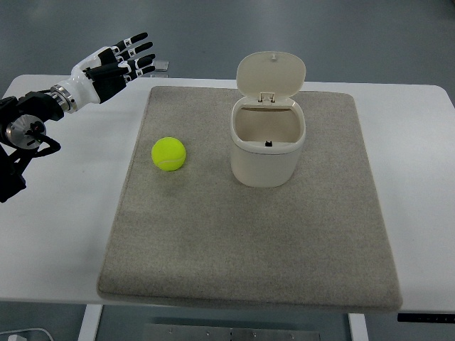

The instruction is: Put tennis ball into box with left hand

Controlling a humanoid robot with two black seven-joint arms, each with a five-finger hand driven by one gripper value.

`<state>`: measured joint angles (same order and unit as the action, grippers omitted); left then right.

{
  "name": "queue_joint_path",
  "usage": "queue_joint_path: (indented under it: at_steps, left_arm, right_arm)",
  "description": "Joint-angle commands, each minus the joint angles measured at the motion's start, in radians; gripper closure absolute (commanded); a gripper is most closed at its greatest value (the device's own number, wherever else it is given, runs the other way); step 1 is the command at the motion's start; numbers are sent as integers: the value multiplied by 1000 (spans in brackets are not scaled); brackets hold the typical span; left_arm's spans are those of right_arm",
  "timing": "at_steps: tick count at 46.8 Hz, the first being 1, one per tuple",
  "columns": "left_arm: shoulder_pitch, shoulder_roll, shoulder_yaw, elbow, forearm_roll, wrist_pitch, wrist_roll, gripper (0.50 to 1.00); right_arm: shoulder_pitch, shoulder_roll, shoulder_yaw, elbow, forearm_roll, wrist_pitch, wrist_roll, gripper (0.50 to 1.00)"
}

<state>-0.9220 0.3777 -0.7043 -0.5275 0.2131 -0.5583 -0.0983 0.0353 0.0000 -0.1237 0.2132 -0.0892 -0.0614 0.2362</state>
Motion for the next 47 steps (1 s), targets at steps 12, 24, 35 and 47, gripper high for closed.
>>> queue_joint_path:
  at_steps: [12,24,35,47]
  left_arm:
    - [-6,1,9,3,2,1,2,506]
    - [-46,3,12,-11,14,127,2,506]
    - [-61,16,16,-94,129,120,-1,508]
    - [-74,165,17,-253,437,121,-5,508]
  right_arm:
    - [0,0,-1,0,0,0,0,562]
    - [0,0,-1,0,0,0,0,562]
    - [0,0,1,0,0,0,0,562]
    - [0,0,-1,0,0,0,0,560]
